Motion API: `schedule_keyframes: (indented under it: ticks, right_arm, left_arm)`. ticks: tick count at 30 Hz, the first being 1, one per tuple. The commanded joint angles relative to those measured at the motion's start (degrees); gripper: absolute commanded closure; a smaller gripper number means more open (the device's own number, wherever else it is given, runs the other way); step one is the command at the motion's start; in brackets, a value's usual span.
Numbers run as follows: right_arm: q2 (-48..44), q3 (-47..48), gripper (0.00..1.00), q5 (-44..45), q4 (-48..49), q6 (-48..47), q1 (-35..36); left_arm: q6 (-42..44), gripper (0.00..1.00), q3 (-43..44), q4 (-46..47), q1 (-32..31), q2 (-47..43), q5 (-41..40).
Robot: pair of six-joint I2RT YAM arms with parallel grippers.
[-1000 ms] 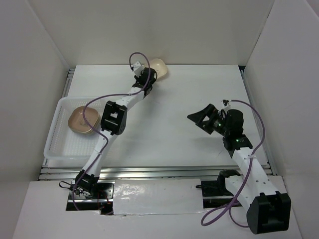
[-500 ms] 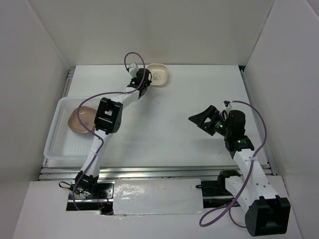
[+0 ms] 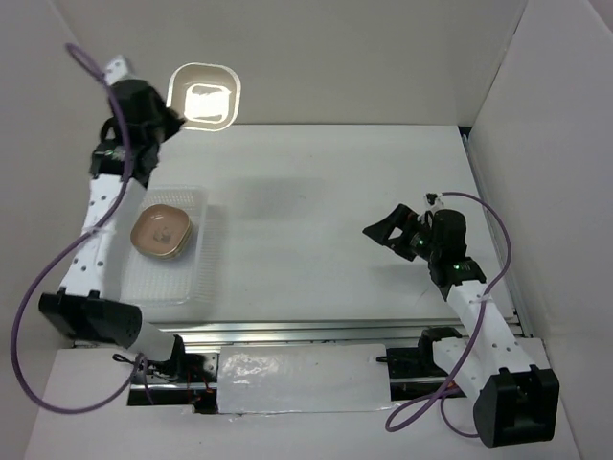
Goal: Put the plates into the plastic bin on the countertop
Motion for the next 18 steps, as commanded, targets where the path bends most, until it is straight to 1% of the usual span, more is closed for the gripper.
schedule_keyframes:
  ticks: [1, 2, 3, 4, 5, 6, 7, 8, 9, 11, 13, 14, 15, 18]
  right_arm:
    - [1.17, 3.92, 0.0, -0.2, -3.92, -6.95, 1.15]
    - [1.26, 4.19, 0.0, -0.02, -4.81, -8.36, 1.5]
    - [1.26, 4.28, 0.0, 0.85, -5.43, -8.46, 1.67]
    - [1.17, 4.28, 0.0, 1.12, -5.96, -8.28, 1.76]
    - [0.82, 3.93, 0.0, 0.86, -5.87, -7.5, 1.94]
    - [0.47, 3.58, 0.0, 0.16, -5.52, -6.97, 2.11]
    - [0.29, 3.32, 0.0, -0.02, -4.83, -5.92, 2.81]
    - [-0.14, 3.05, 0.0, -0.11, -4.56, -5.56, 3.25]
    - [-0.32, 3.05, 0.0, 0.33, -4.73, -5.38, 3.69]
    - [-0.85, 3.22, 0.0, 1.29, -5.34, -5.38, 5.28]
    - [-1.2, 3.4, 0.0, 2.44, -6.13, -5.38, 6.33]
    - [-1.46, 3.49, 0.0, 2.7, -6.57, -5.38, 6.6]
    - [-1.55, 3.75, 0.0, 2.79, -7.27, -5.56, 6.77]
    - [-2.17, 4.46, 0.0, 3.32, -8.68, -6.26, 7.56]
  left_arm:
    - [10.89, 1.0, -8.63, -12.67, 10.16, -2.44, 8.83]
    - [14.57, 1.0, -13.44, -11.72, 13.5, -6.29, 9.8]
    - [15.82, 1.0, -16.1, -10.84, 17.45, -8.33, 10.07]
    - [16.88, 1.0, -18.73, -9.44, 19.49, -12.35, 9.81]
    - [19.41, 1.0, -23.89, -5.94, 21.08, -14.39, 10.07]
    - [20.83, 1.0, -26.55, -3.99, 24.23, -15.98, 10.85]
    - [22.58, 1.0, -28.84, -1.8, 25.56, -18.69, 14.25]
    - [26.26, 1.0, -32.26, -0.3, 26.53, -19.5, 16.2]
    - [27.25, 1.0, -33.34, 0.41, 28.28, -20.03, 17.09]
    - [29.97, 1.0, -34.75, -0.54, 28.83, -20.3, 17.19]
    - [30.86, 1.0, -36.5, 0.06, 29.0, -21.17, 18.23]
    - [30.69, 1.0, -38.78, 0.33, 29.18, -21.62, 17.89]
    - [30.17, 1.0, -40.02, 0.86, 30.31, -22.14, 16.15]
    - [29.72, 1.0, -42.92, 3.22, 32.25, -23.46, 14.99]
